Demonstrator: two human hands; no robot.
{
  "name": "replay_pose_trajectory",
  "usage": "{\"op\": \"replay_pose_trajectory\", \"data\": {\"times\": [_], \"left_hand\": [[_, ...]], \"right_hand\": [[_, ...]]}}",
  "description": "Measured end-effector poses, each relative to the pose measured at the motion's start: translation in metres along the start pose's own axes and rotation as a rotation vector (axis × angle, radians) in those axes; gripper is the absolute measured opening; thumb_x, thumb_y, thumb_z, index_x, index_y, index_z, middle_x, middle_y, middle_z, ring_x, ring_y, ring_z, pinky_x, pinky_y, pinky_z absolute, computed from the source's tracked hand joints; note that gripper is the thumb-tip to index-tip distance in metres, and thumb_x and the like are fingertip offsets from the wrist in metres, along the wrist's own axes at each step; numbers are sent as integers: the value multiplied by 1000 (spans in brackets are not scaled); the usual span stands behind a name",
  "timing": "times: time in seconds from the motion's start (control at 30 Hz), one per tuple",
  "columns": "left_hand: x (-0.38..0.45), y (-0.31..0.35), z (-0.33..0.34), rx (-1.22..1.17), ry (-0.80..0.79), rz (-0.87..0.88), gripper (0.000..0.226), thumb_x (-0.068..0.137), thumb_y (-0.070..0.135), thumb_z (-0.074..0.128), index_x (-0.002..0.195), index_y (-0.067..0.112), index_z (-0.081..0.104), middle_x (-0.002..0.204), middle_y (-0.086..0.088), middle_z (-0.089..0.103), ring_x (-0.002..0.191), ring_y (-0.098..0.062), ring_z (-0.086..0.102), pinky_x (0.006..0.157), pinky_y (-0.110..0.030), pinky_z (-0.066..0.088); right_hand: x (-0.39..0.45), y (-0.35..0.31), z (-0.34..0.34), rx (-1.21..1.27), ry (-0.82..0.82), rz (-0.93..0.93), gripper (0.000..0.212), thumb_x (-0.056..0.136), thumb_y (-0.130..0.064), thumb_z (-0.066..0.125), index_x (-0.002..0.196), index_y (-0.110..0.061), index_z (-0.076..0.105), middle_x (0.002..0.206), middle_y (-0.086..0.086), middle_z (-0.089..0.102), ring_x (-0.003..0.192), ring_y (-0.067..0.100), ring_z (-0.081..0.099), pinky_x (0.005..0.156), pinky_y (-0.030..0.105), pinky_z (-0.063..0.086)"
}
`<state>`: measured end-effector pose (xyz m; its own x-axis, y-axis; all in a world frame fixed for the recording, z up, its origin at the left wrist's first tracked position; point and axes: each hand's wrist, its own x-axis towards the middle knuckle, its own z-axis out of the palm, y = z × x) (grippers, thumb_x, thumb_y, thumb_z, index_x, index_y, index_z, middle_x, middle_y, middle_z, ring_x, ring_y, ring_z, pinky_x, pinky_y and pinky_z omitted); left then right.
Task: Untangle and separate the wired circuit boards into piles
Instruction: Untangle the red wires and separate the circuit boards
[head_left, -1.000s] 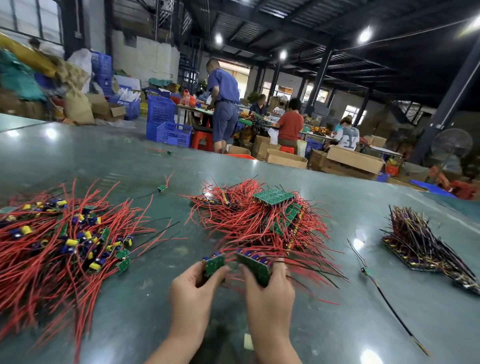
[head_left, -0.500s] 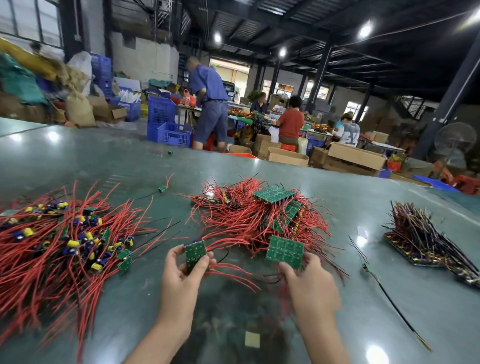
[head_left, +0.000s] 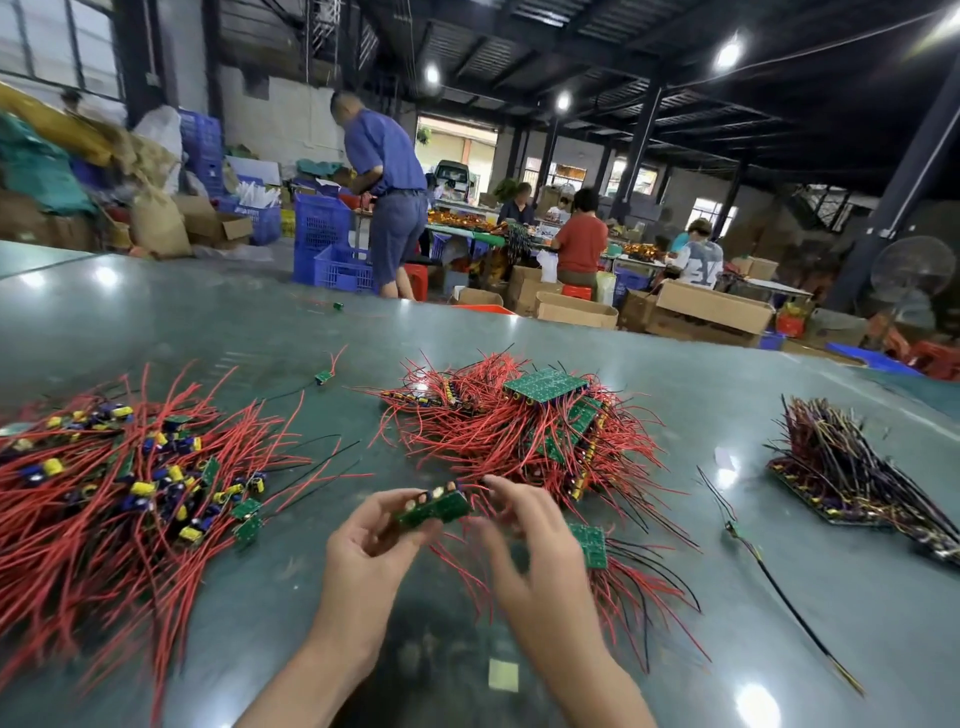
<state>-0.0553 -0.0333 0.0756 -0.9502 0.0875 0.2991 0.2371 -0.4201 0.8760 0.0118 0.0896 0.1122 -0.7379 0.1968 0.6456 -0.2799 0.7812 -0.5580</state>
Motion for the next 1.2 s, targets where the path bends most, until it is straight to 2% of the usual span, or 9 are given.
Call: {"op": "replay_pose_trajectory", "data": {"times": [0.1, 0.23, 0.37, 0.47, 0.67, 0.87, 1.1, 1.2], "left_hand": [[-3, 4, 4, -22, -93, -7, 28, 60, 7, 72, 83, 23, 76, 81, 2, 75, 73, -3, 67, 68, -11, 51], [-6, 8, 4, -10, -153, 10, 33, 62, 3, 69, 84, 26, 77, 82, 3, 75, 77, -4, 68, 71, -11, 50], [-7, 10, 3, 12, -168, 8, 31, 66, -1, 68, 83, 23, 78, 87, 1, 75, 80, -5, 69, 72, -12, 51], [-9, 10, 4, 68, -131, 29, 36, 72, -13, 66, 82, 21, 74, 83, 3, 75, 77, -2, 68, 71, -10, 50], [-16, 6, 6, 116, 9, 71, 36, 72, -13, 68, 84, 21, 71, 82, 7, 75, 74, -2, 67, 72, -10, 50], [-20, 8, 11, 115, 68, 111, 38, 72, -15, 66, 82, 21, 71, 80, 9, 75, 72, 1, 66, 71, -8, 50], [-20, 8, 12, 135, 98, 103, 36, 72, -12, 67, 81, 23, 70, 75, 15, 73, 69, 5, 64, 70, -6, 48], [-19, 6, 13, 132, 109, 99, 28, 73, -10, 68, 86, 13, 72, 73, 17, 73, 68, 7, 62, 69, -5, 47]], "right_hand": [[-4, 2, 8, 23, -66, 7, 36, 85, -14, 64, 120, -23, 59, 107, -10, 53, 95, -2, 51, 88, 7, 36], [-3, 3, 5, -9, 36, -40, 31, 79, -15, 67, 110, -17, 67, 102, -13, 49, 96, -3, 48, 88, 4, 34], [-1, 3, 4, 6, 75, -103, 26, 77, -11, 69, 103, -12, 70, 104, -5, 59, 100, 2, 50, 91, 8, 35], [1, 3, 2, -3, 83, -136, 21, 75, -12, 70, 96, -10, 70, 94, -10, 60, 90, 5, 49, 85, 7, 36], [-5, 1, 12, -66, 194, -189, 17, 72, -9, 72, 87, 0, 70, 78, 5, 61, 78, 11, 45, 72, 14, 38], [-9, -3, 18, -53, 260, -210, 23, 83, -22, 63, 89, -1, 69, 78, 3, 59, 79, 11, 44, 72, 13, 38], [-12, -4, 27, -61, 322, -197, 23, 83, -20, 64, 90, 0, 70, 79, 3, 60, 79, 12, 46, 72, 19, 41], [-12, -5, 29, -74, 347, -195, 24, 84, -21, 58, 89, 0, 70, 78, 4, 61, 79, 12, 45, 72, 18, 40]]}}
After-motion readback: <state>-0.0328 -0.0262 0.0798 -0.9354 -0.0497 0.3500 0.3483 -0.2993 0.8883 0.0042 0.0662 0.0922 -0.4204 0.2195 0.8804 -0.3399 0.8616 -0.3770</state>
